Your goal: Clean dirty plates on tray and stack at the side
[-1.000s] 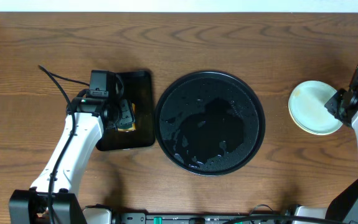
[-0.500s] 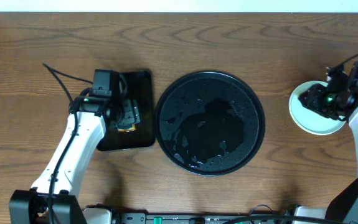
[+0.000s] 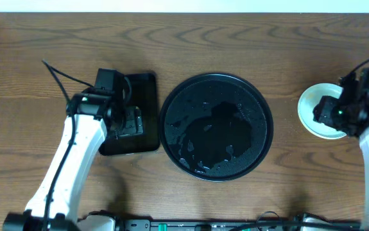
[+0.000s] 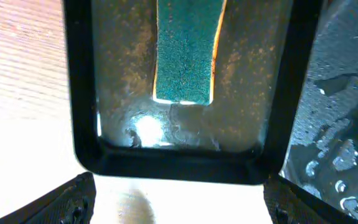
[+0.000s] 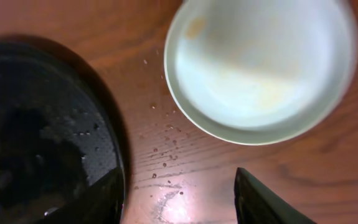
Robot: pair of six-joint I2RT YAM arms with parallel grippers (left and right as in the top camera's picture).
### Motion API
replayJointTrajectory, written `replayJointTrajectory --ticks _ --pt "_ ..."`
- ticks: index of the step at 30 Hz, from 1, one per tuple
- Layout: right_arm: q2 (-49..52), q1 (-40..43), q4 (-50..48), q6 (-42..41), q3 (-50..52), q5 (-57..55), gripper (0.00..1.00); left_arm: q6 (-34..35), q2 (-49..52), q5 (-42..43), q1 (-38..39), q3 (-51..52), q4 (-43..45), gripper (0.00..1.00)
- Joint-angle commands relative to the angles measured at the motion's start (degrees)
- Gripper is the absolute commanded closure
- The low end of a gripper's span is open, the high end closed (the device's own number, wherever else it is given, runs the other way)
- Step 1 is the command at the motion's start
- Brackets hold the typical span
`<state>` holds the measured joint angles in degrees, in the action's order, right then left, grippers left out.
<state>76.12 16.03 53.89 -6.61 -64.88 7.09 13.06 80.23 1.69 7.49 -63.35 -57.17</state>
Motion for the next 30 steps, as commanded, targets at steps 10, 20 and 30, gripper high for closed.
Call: replayJointTrajectory --ticks 10,20,30 --pt "-25.2 -7.9 -4.2 0.7 13.0 -1.7 0.01 -0.3 -27.9 -1.1 -0.3 11.0 4.8 0.13" --pt "-35.0 -10.4 -4.4 -4.7 22.5 -1.7 0.01 -0.3 -51.3 -1.1 -0.3 18.0 8.0 0.13" --pt "-34.9 -10.4 -1.6 -4.7 22.6 -1.7 0.01 -0.3 -52.6 -1.1 -0.3 18.0 6.9 0.13"
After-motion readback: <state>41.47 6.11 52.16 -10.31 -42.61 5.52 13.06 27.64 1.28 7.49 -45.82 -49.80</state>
